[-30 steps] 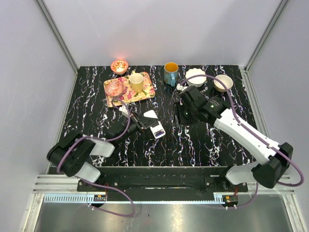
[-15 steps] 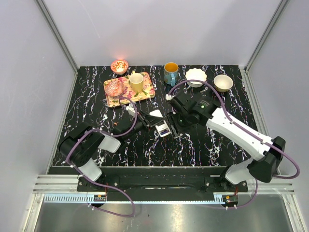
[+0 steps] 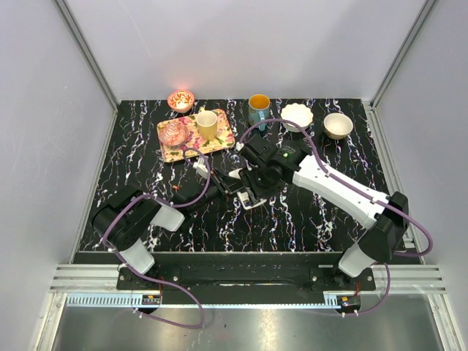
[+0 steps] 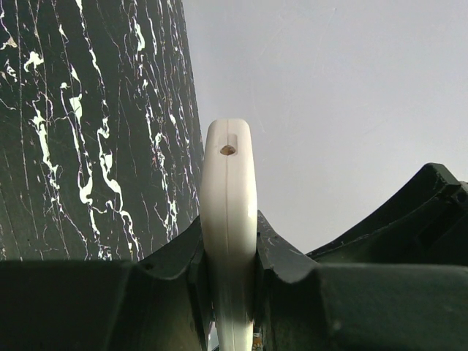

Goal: Load the batteries into the remote control
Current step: Load the battery cover into the remote control.

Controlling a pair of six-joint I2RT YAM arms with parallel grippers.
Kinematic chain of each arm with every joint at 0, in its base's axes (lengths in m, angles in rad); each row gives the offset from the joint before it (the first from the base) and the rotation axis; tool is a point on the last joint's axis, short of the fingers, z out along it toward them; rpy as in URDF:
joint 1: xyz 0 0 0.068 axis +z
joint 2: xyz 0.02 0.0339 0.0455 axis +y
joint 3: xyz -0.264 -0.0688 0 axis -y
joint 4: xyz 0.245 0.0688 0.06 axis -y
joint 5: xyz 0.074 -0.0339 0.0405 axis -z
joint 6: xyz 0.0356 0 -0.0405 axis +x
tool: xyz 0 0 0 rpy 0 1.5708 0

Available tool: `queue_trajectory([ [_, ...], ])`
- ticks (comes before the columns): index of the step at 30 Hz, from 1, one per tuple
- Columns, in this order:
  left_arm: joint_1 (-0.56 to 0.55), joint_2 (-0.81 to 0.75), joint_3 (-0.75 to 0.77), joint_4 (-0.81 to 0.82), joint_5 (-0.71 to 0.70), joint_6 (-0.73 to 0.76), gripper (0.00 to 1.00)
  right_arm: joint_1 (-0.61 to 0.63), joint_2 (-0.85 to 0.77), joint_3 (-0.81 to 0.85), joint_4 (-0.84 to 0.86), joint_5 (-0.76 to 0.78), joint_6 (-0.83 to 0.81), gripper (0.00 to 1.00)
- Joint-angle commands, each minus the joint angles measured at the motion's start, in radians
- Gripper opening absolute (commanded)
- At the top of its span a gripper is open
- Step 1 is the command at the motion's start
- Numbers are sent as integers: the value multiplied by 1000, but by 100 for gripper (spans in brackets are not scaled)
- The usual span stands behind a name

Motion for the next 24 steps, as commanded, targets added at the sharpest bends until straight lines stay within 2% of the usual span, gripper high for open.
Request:
queue_trajectory([
  [1, -7, -18, 29, 324, -20, 16, 0, 18, 18, 31, 16, -10, -9, 0],
  [13, -19, -23, 23, 333, -38, 21, 0, 23, 53, 32, 31, -11, -3, 0],
  [24, -44, 9, -3, 411, -91, 22, 0, 21, 101, 71, -48, -39, -8, 0],
])
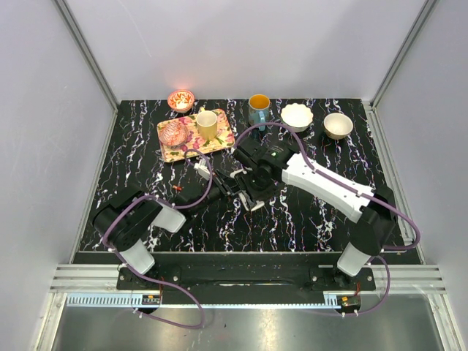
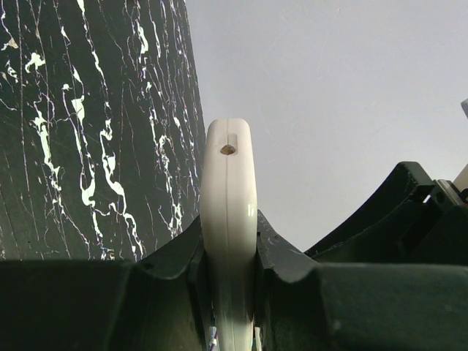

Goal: Load the batteries into the remote control
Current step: Load the battery cover into the remote control.

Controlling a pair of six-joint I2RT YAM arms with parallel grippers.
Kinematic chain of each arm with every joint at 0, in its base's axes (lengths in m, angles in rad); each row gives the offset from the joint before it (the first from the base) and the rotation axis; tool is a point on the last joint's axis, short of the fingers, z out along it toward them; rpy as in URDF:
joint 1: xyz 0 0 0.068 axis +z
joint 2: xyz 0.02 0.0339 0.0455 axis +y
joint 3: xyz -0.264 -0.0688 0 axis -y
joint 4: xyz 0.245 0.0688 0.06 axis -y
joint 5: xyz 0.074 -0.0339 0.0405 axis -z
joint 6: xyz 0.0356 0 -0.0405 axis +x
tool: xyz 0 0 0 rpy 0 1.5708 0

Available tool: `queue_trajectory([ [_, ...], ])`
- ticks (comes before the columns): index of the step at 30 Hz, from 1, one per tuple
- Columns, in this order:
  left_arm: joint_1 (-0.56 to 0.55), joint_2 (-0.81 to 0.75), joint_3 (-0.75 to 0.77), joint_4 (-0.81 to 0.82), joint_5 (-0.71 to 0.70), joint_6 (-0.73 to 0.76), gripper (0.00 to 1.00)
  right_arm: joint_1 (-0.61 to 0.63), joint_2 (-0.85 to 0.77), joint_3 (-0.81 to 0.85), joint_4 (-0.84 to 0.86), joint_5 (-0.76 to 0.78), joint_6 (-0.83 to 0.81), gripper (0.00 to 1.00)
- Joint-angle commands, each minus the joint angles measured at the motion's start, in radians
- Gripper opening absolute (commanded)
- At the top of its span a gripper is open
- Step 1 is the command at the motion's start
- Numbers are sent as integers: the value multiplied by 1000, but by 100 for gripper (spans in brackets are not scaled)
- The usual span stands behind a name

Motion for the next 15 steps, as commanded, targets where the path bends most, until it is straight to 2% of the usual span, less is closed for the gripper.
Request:
queue_trajectory([
  [1, -17, 10, -4, 411, -52, 3, 0, 9, 16, 57, -32, -20, -10, 0],
  [15, -23, -3, -10, 413, -49, 7, 0, 7, 53, 60, -34, -3, -20, 0],
])
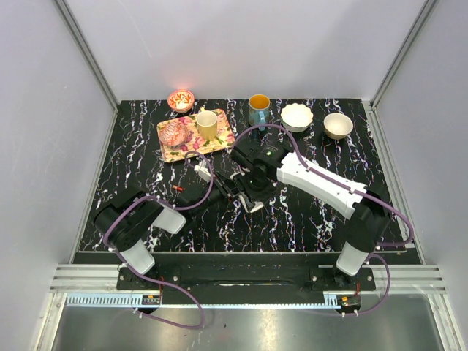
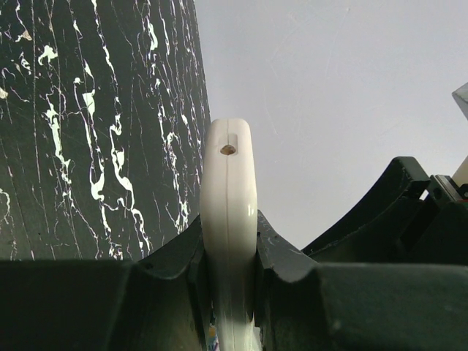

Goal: Load the batteries into the remote control
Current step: Load the battery cover into the remote control.

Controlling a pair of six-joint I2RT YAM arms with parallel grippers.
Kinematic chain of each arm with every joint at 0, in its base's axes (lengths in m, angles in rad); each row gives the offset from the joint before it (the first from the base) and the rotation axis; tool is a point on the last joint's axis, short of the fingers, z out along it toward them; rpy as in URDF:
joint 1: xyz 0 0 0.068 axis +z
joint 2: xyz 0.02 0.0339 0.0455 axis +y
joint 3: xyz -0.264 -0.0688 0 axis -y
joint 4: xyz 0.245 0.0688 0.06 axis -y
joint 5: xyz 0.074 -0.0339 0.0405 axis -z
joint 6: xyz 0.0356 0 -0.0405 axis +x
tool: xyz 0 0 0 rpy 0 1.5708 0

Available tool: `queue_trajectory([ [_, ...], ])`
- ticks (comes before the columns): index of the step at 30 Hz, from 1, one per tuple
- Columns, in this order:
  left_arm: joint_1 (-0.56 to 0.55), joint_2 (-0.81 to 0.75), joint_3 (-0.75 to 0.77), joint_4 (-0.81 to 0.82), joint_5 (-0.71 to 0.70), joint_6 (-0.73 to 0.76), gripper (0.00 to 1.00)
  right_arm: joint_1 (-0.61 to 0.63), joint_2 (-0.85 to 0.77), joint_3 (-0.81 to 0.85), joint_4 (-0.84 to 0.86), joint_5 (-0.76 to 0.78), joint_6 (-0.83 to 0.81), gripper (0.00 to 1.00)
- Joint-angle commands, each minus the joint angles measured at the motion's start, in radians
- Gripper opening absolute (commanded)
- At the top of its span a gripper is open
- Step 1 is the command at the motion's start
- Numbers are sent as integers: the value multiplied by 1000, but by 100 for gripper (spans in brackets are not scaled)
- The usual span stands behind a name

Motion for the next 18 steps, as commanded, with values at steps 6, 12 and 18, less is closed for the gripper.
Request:
queue_trajectory([
  [6, -11, -9, 10, 413, -13, 2, 0, 8, 10, 18, 8, 51, -15, 0],
  [12, -17, -8, 16, 413, 1, 6, 0, 8, 0, 24, 17, 64, -10, 0],
  [18, -25, -16, 21, 413, 10, 9, 0, 1, -7, 22, 31, 44, -6, 0],
])
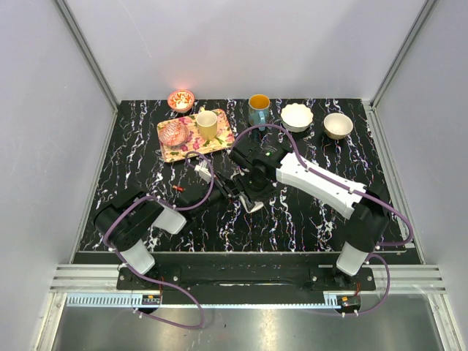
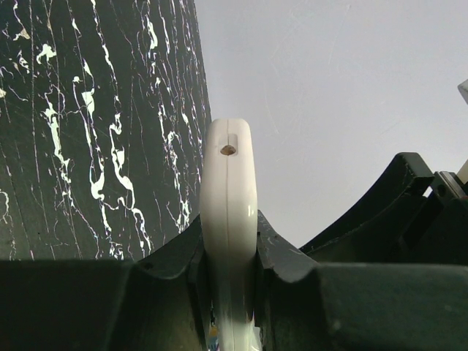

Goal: Load the batteries into the remote control
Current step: Load the battery cover into the remote control.

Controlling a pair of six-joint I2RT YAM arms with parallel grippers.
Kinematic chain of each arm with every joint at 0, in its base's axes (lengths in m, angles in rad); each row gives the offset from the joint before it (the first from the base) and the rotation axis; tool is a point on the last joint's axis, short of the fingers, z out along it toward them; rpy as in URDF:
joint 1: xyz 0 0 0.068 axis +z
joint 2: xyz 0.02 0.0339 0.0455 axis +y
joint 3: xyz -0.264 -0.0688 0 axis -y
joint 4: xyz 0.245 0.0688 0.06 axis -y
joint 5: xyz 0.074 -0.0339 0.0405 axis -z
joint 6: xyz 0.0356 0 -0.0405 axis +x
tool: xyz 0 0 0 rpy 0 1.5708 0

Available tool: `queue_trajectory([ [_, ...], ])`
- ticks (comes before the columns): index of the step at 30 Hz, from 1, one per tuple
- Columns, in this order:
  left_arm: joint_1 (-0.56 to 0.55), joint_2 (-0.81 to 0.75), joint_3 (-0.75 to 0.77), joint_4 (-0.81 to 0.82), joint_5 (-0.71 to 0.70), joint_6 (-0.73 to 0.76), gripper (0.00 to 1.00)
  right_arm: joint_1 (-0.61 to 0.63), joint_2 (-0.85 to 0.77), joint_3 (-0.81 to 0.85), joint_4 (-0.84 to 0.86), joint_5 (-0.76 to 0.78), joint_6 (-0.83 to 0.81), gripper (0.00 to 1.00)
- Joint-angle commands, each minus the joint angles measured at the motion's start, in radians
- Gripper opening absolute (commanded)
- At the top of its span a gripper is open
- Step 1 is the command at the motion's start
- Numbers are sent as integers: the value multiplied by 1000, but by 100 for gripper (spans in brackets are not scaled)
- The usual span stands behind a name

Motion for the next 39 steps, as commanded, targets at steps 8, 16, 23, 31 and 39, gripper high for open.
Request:
queue_trajectory([
  [8, -28, -49, 19, 414, 12, 17, 0, -37, -43, -22, 75, -53, 18, 0],
  [16, -36, -78, 24, 414, 9, 26, 0, -59, -63, -62, 107, -111, 37, 0],
  [23, -50, -89, 28, 414, 14, 25, 0, -69, -72, -76, 118, -100, 43, 0],
  [31, -65, -85, 34, 414, 24, 17, 0, -77, -66, -53, 118, -83, 41, 0],
  [39, -78, -80, 41, 414, 37, 16, 0, -89, -65, -37, 118, -88, 41, 0],
])
